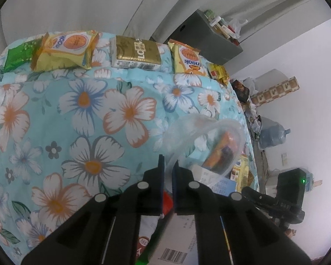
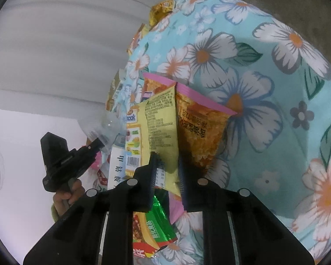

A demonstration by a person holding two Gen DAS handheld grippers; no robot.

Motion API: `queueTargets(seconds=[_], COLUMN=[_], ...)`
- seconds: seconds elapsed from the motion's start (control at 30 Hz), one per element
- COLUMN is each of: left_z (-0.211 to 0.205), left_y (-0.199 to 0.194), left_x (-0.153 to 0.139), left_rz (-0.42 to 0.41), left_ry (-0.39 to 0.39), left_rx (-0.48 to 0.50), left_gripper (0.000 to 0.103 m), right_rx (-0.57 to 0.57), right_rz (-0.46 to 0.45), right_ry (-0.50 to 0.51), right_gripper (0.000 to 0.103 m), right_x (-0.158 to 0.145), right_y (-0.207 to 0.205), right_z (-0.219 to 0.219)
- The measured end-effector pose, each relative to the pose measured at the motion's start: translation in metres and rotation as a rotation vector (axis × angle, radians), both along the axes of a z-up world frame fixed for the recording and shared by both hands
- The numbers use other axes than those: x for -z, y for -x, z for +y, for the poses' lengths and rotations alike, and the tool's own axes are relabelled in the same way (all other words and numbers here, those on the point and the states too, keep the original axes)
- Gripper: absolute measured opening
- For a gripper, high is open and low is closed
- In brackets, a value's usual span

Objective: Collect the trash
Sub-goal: 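Grasp the clear plastic cup with the left tool while the right tool grasps a yellow wrapper, then carry cup and yellow wrapper over the wastebasket and open both tools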

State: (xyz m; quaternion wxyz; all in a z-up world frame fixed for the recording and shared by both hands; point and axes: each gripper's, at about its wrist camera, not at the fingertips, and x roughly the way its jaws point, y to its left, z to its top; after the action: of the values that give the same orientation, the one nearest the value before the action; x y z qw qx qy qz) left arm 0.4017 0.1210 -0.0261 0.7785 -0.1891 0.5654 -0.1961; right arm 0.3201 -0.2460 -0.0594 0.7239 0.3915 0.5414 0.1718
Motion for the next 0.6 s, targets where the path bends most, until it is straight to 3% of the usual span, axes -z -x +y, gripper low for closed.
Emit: queueTargets(seconds=[0.2, 0.6], left_z=[0.003, -0.006], left_y=[0.004, 0.027], left_x=[-0.009, -0.055], left_rz=[-0.031, -0.185], left_ry=[0.027, 0.035], left_rx=[-0.017, -0.010], left_gripper=[0.005, 0.005], right_rx=[-0.001, 0.016], right_rz=[-0.072, -0.192], right_ry=[0.019, 0.017], right_gripper=[0.002, 0.001], right_x=[-0.017, -0.056], right_y=[0.006, 0.028], right_z=[-0.004, -0.012])
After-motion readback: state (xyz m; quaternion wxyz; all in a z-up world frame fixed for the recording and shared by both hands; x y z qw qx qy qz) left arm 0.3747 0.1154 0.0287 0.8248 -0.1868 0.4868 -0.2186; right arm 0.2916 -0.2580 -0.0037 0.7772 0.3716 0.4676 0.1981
